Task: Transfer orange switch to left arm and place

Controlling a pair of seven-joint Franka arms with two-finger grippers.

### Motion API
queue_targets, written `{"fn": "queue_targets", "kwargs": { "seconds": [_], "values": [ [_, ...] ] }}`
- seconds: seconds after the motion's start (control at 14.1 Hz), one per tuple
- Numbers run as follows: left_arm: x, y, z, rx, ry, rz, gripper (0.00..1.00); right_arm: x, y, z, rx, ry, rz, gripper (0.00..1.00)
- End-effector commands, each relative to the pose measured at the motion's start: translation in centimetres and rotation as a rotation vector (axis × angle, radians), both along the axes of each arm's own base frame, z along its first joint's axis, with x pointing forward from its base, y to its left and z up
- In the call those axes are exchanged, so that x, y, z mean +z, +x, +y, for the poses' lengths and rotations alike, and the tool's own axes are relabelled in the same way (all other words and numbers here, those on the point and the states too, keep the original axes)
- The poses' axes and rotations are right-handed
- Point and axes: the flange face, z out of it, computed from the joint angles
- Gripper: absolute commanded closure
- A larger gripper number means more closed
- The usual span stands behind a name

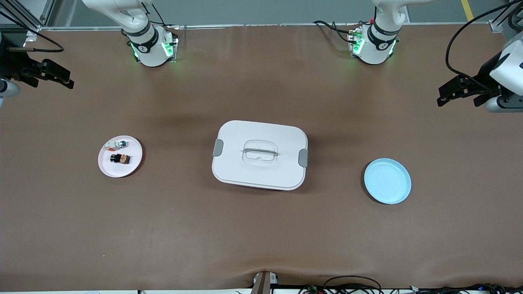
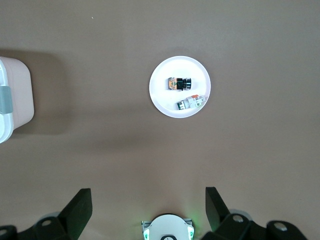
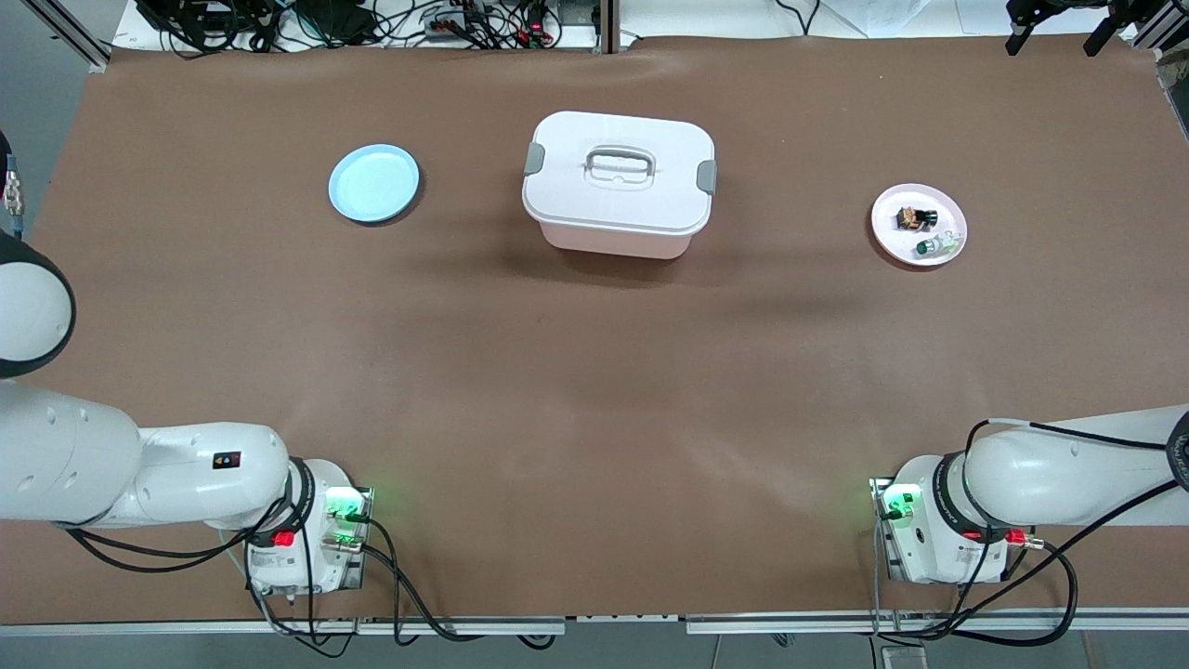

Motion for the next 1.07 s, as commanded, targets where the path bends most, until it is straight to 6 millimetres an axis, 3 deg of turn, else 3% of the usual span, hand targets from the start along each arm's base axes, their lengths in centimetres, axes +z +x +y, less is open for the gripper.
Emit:
{"fn": "queue_targets", "kwargs": {
  "seconds": [0.0,0.99],
  "values": [
    [0.5,-0.1,0.1,-0.011,0.012,0.003,0.0,0.4,-0.8,0.0,-0.004,0.014,-0.014,0.0],
    [0.4,-0.1,0.1,-0.011,0.011,0.005,0.0,1.5,-1.1,-1.1,-0.027,0.016,-0.049,0.0]
  ]
}}
